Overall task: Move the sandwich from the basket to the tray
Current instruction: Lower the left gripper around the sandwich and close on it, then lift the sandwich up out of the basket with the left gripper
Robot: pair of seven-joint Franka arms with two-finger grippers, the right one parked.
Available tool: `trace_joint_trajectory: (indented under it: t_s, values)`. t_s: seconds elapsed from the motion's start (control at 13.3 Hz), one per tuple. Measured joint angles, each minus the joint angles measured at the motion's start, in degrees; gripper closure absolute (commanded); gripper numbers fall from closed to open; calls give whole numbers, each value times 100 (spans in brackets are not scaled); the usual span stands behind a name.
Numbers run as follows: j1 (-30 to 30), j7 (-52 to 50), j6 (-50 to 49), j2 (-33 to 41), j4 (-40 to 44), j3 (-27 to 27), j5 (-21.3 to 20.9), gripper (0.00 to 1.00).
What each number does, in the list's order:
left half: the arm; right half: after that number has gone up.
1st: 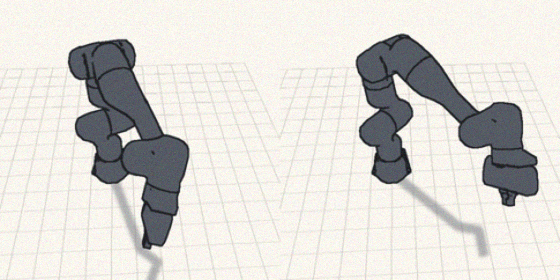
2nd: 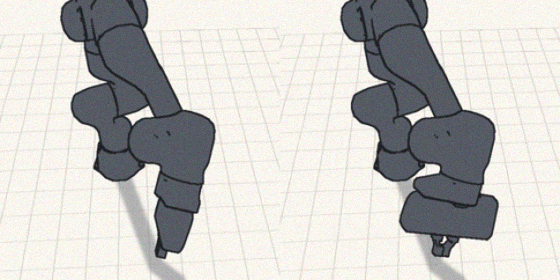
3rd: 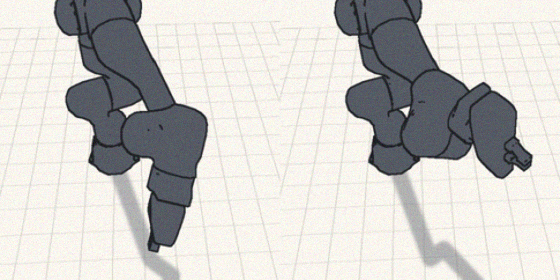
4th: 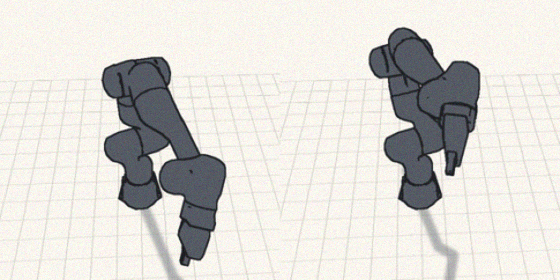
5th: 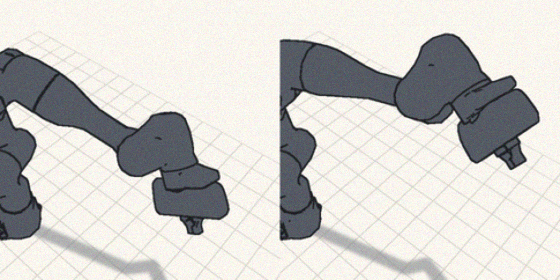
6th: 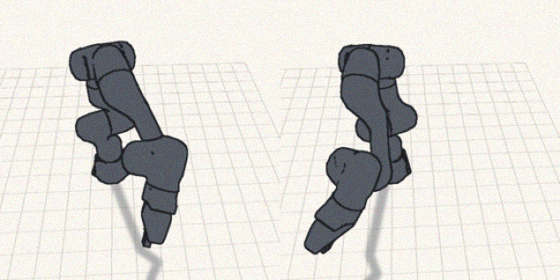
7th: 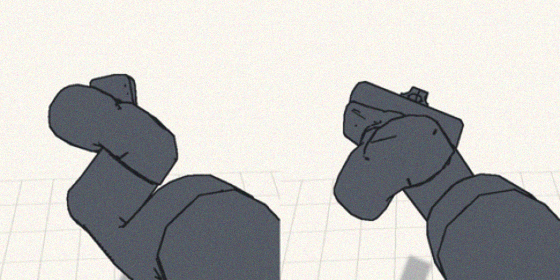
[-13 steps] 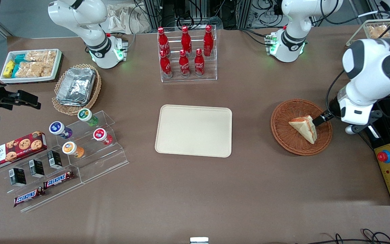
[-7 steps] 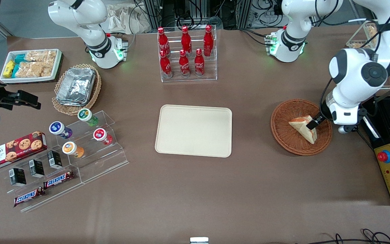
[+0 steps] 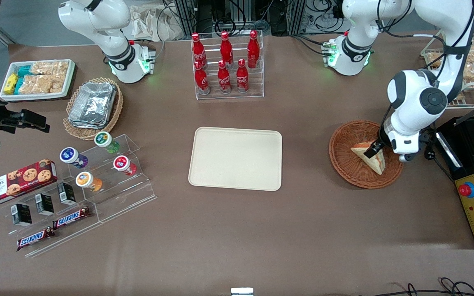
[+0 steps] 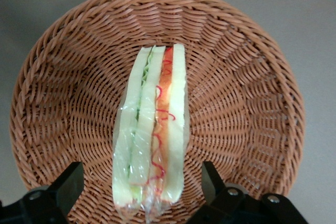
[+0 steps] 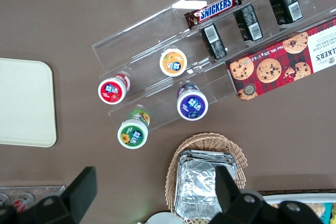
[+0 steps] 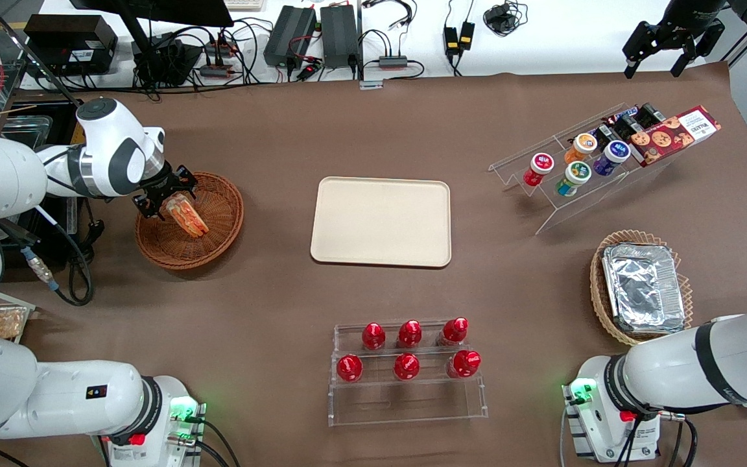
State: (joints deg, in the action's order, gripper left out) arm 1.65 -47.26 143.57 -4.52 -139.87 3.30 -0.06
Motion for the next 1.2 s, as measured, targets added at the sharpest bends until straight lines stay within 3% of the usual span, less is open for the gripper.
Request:
trace_joint_trajectory:
  t_s: [0.08,0.15,0.23,0.3,0.83,0.98,1.2]
  values:
    - [0,0,72,-52,-25,-10,0,5]
    - [0,0,139,-121,-39,-15,0,34]
    - [0,0,285,-242,-52,-21,0,87]
    - [-1,-5,360,-318,-52,-37,0,100]
    - [2,-17,376,-253,136,-173,-10,100]
    - [-1,48,-447,-68,566,-165,-113,100]
    - [-9,853,-2489,121,1906,-121,-148,100]
